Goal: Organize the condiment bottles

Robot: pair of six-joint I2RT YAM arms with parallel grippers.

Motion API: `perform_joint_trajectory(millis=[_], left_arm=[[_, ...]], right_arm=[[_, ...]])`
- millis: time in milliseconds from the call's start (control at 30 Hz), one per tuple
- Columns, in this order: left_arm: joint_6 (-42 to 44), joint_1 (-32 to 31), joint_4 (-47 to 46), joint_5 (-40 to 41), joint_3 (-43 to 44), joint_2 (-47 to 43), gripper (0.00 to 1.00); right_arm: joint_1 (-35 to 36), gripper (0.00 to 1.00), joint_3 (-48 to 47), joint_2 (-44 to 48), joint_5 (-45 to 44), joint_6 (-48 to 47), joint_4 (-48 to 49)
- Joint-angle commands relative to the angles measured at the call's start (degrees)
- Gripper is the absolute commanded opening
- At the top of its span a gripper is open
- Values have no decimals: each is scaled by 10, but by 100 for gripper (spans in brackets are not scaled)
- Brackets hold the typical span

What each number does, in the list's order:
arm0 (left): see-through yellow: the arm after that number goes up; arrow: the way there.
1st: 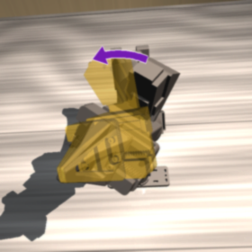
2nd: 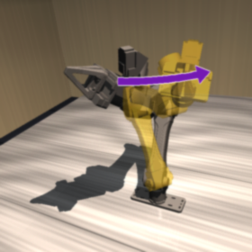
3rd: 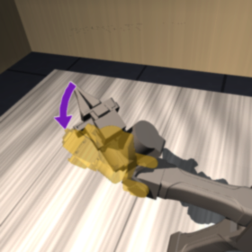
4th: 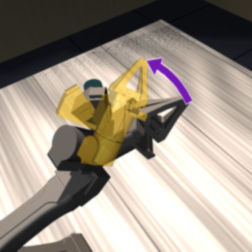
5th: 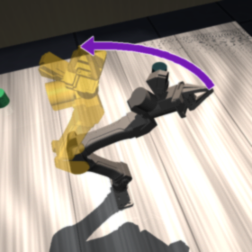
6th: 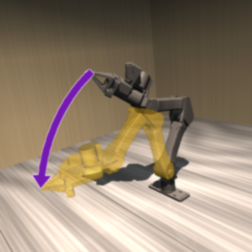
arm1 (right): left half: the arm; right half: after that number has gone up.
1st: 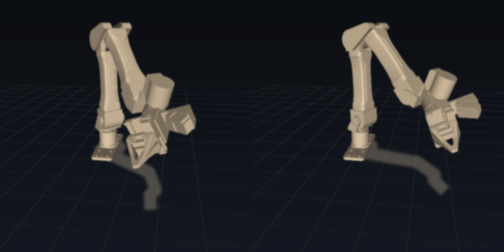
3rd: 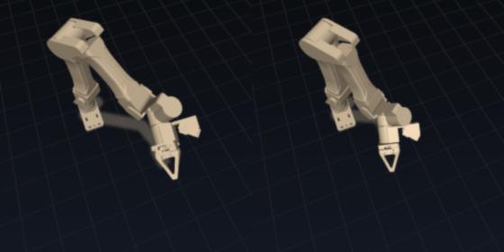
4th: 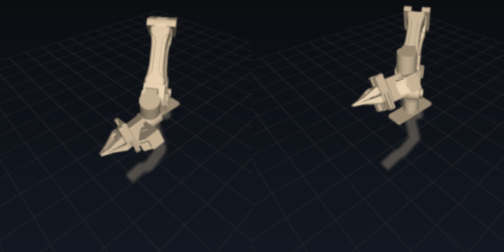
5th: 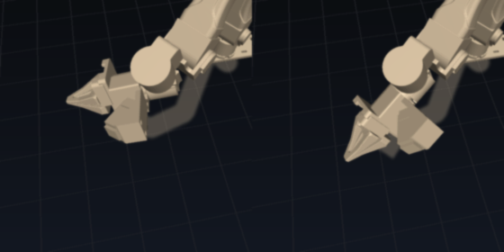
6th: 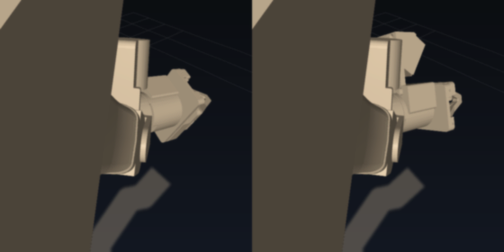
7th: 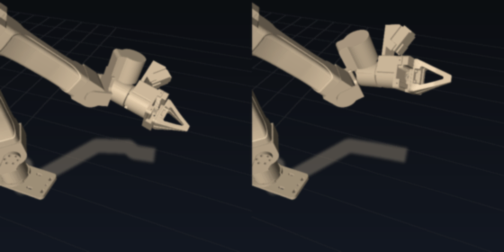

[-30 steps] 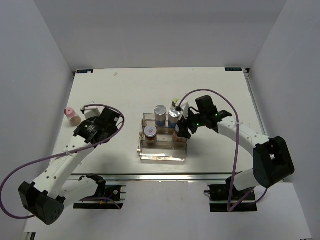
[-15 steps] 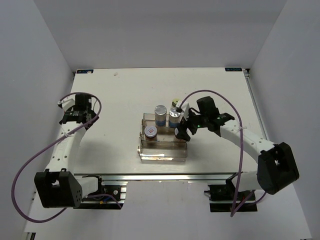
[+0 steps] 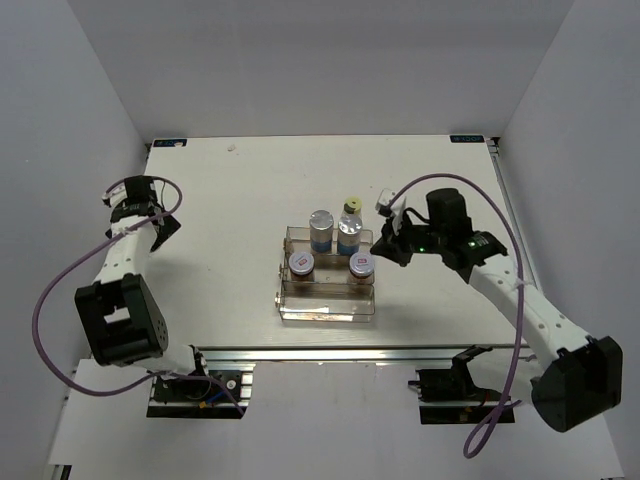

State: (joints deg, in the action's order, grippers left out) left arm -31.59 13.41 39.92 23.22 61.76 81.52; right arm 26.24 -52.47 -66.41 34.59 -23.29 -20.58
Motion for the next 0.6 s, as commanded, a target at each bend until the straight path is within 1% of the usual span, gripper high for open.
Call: perform_joint_trajectory(millis=[0, 33, 167, 267, 400, 567], left_arm=[[32, 20, -29, -12, 49, 48, 98], [35, 23, -30, -11, 49, 58, 98], [38, 34, -29, -11, 99, 110, 98], [49, 35, -29, -5, 131, 150, 98], [63, 36, -15, 12, 202, 198, 98], [60, 40, -5, 24, 235, 232, 96]], right_arm=[[-31, 0, -1, 50, 32, 5, -11], [-42, 0, 4, 50, 32, 9, -7], [-101, 0, 15, 54, 57, 25, 2], [-127, 0, 15, 50, 72, 27, 4], [-142, 0, 17, 49, 79, 24, 9], [-153, 0, 16, 45, 81, 19, 5]])
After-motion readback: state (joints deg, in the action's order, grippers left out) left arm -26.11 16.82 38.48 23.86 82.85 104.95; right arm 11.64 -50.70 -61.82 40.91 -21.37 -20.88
